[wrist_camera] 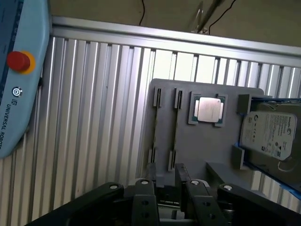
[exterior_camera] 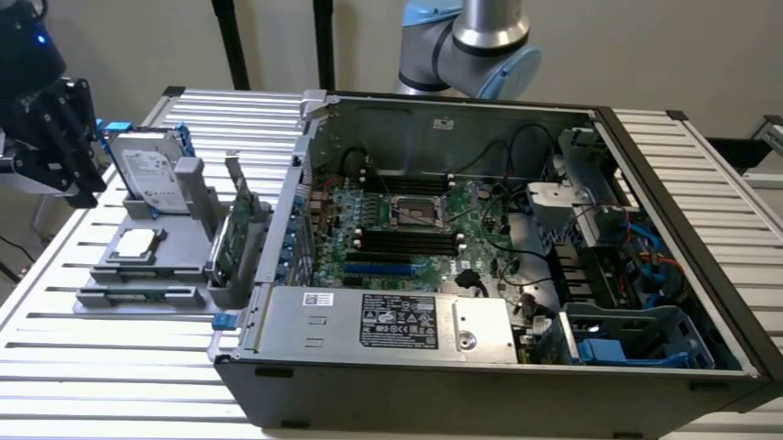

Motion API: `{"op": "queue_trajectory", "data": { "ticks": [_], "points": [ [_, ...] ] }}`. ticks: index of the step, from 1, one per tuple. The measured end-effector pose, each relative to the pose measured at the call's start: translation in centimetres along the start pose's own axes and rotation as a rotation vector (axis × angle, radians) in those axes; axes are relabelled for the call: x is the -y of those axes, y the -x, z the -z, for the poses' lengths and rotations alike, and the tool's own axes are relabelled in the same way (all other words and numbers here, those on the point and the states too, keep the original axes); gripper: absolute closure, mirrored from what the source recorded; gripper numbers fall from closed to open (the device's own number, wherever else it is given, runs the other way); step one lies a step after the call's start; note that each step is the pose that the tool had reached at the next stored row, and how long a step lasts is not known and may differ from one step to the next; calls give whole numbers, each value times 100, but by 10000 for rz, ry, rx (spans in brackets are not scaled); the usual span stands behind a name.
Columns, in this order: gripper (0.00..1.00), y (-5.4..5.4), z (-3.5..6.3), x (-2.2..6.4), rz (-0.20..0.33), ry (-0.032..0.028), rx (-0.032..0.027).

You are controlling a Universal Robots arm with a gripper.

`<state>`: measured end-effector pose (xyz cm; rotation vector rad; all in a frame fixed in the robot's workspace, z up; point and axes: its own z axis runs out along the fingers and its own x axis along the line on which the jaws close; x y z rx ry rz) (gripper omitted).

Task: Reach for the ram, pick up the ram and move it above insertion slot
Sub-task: 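Pick up the ram and move it above insertion slot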

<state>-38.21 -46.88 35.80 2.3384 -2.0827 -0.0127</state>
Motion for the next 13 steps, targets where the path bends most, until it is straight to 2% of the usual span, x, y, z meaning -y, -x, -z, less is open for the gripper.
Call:
{"op": "queue_trajectory", "data": {
  "ticks": [13],
  "points": [
    [69, -6, -237, -1, -1, -1, 0]
  ]
}}
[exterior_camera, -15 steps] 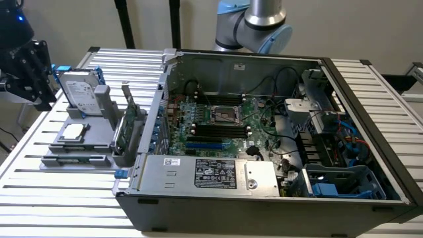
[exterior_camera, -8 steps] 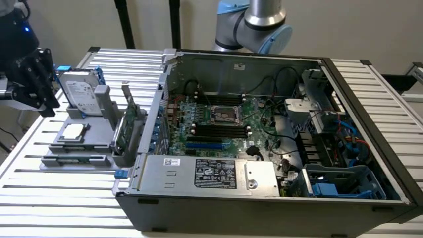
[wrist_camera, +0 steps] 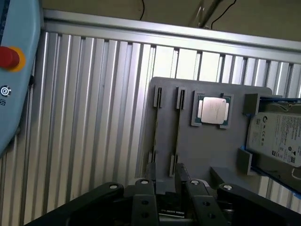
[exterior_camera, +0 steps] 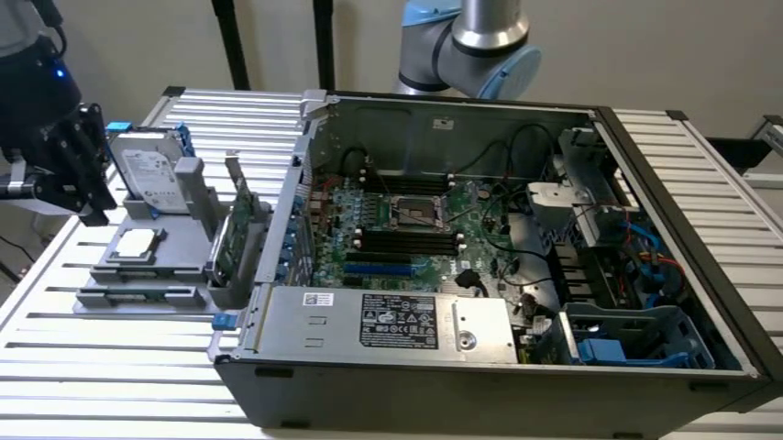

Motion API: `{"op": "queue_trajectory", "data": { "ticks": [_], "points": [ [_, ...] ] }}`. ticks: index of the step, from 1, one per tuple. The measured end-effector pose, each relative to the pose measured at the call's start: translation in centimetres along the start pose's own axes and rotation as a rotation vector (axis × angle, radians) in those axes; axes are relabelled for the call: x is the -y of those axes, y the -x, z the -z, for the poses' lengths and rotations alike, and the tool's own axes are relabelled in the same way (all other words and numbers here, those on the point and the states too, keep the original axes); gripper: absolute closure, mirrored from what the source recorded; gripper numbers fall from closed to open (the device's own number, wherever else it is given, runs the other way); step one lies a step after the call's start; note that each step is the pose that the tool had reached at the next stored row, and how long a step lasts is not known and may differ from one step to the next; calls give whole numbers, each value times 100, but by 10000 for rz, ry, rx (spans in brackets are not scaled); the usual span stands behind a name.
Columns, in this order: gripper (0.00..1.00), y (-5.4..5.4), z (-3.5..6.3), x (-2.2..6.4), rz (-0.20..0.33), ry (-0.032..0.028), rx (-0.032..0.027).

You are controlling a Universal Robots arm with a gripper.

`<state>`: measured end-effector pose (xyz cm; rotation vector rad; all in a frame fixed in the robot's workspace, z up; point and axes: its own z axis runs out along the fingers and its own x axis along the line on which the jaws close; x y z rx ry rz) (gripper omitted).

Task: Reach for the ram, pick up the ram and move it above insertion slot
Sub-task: 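Pick up the ram and move it above insertion slot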

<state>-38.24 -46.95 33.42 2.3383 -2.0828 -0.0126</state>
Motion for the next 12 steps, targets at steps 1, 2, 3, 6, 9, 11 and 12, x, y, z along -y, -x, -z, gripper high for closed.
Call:
{"op": "queue_trajectory", "data": {
  "ticks": [1, 2, 3, 6, 9, 11, 12],
  "points": [
    [69, 0, -18, 0, 0, 1, 0],
    [69, 0, -36, 0, 0, 0, 0],
    [69, -1, -54, -1, 1, 0, 0],
    [69, -1, -108, 0, 1, 1, 0],
    [69, 0, -163, -2, 0, 1, 0],
    [69, 0, -200, -3, 0, 1, -1],
    [69, 0, -218, -3, 1, 1, -1]
  ]
}}
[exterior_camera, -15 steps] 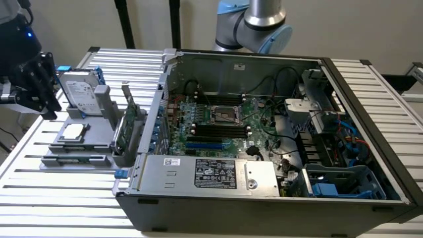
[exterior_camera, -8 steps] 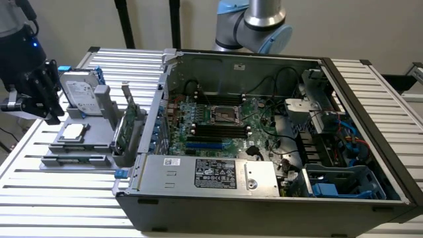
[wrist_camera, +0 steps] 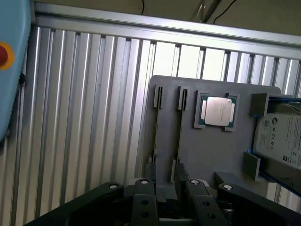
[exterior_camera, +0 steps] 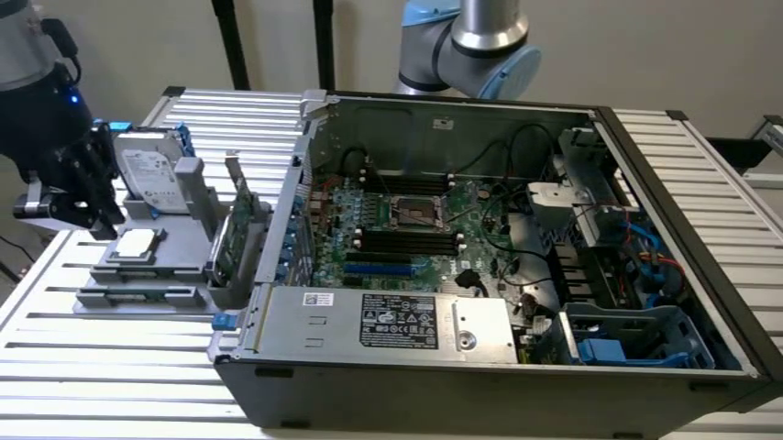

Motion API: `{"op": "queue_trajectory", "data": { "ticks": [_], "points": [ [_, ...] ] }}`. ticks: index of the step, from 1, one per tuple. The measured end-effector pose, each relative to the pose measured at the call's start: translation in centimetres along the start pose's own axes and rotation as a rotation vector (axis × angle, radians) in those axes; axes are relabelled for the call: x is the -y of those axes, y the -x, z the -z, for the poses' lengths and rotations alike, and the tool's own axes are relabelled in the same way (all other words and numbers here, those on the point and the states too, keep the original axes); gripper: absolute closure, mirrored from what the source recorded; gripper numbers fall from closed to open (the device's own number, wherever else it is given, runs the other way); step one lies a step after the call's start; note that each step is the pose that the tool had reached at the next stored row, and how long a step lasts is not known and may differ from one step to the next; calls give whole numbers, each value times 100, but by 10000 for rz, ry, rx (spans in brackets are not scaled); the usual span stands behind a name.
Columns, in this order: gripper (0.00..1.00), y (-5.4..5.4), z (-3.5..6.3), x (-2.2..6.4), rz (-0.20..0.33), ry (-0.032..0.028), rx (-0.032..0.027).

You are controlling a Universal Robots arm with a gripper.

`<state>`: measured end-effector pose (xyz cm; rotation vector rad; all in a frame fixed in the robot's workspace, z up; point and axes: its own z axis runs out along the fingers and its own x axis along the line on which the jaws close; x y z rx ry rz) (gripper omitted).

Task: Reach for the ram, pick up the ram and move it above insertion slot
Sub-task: 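Pick up the ram and move it above insertion slot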

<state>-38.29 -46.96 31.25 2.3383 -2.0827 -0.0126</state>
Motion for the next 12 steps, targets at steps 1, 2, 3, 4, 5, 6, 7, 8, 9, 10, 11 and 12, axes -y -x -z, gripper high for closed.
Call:
{"op": "queue_trajectory", "data": {
  "ticks": [1, 2, 3, 4, 5, 6, 7, 8, 9, 10, 11, 12],
  "points": [
    [69, 0, -18, 0, 0, 1, 0],
    [69, 0, -36, 0, 0, -1, 1],
    [69, 0, -54, 0, 0, -1, 1],
    [69, 0, -74, 0, 0, 0, 0],
    [69, 0, -91, 1, 0, 0, 1],
    [69, 0, -110, 1, -1, 0, 1],
    [69, 0, -128, 1, 0, 0, 0],
    [69, 0, -146, 2, -1, -1, 1],
    [69, 0, -164, 2, -3, -1, 1],
    [69, 0, -182, 2, -6, -1, 1],
    [69, 0, -200, 2, -11, 0, 0],
    [69, 0, -218, 2, -20, 1, 0]
  ]
}}
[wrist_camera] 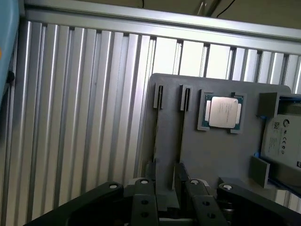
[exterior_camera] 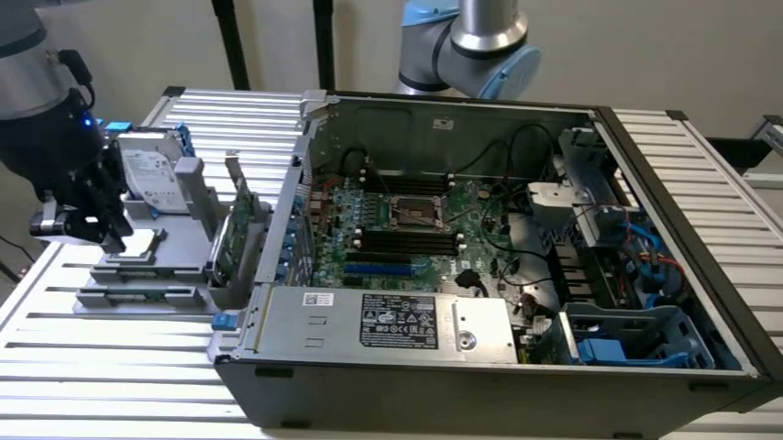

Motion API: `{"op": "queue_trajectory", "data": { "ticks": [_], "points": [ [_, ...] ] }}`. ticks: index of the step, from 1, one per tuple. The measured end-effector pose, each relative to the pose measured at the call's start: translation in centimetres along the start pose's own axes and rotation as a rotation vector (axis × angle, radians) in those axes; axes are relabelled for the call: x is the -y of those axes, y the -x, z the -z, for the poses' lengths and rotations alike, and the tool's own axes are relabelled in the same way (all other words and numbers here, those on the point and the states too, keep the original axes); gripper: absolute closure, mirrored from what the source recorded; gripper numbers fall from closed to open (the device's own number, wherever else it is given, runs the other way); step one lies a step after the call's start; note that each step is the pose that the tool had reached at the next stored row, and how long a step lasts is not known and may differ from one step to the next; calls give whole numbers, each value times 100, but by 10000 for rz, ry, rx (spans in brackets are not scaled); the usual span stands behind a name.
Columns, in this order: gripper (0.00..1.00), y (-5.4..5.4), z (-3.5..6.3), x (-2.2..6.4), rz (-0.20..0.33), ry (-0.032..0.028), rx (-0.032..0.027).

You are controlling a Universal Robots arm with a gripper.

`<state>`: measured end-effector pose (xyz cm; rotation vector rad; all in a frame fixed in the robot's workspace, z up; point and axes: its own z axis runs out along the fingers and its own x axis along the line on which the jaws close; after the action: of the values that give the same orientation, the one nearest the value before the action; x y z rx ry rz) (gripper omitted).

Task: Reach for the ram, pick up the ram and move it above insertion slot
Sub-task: 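Pick up the ram and move it above insertion slot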

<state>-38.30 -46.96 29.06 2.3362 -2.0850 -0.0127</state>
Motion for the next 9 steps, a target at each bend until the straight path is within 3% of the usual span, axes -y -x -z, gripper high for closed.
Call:
{"op": "queue_trajectory", "data": {
  "ticks": [9],
  "points": [
    [69, 3, -165, -1, -179, -1, 3]
  ]
}}
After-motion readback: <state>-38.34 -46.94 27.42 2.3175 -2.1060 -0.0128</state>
